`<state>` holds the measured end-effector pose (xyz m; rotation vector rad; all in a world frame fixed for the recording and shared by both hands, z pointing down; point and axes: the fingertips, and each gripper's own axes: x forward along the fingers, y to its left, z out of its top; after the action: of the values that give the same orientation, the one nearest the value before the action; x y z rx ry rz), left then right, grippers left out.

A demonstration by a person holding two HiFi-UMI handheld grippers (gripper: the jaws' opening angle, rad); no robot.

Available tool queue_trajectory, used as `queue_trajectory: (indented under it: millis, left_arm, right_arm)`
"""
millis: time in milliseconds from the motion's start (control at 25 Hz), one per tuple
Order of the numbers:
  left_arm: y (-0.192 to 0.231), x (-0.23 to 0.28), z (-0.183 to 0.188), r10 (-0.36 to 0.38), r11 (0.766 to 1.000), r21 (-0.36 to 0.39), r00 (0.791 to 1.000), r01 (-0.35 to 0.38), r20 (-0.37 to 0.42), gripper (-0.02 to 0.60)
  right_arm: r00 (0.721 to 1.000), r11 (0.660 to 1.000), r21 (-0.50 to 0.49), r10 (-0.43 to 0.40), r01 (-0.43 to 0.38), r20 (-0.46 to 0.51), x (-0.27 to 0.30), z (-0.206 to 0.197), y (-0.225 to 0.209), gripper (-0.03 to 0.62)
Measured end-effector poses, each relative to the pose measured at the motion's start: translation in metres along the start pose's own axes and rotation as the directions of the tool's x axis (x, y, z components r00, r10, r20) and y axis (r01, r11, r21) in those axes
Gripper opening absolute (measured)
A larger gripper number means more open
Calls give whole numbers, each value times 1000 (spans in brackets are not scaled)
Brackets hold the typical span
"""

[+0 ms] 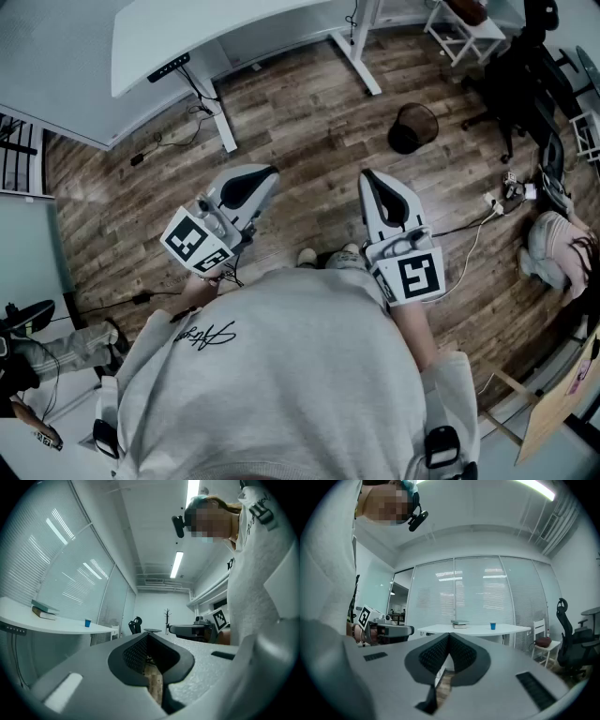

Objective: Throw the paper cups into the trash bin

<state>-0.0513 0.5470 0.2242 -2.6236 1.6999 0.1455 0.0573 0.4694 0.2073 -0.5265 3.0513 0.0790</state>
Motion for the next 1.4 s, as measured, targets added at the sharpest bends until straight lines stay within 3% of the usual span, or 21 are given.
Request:
queue_trajectory:
  millis: [520,760,920,1160,1400]
  left_arm:
    - [5,-17,6,32,999,-20,999,-32,7,5]
    - [7,-23,15,35,999,-7,999,-35,23,5]
    - [4,-28,17,35,999,-6,999,-35,30,4]
    - [-1,-32,21,12,1000,-2,999,-12,36,5]
    - [1,-22,17,1,1000,-24,999,-1,36,4]
  right_arm:
    - [999,1000,5,29,-29,-31,6,5,11,11]
    - [999,999,25,33,-34,39,8,21,19,11]
    - [1000,999,-37,20,-19,23,3,19,26,11]
    - [1000,999,37,-15,14,24,-8,20,30,11]
    - [1000,1000,17,-22,22,-2,-10,18,25,11]
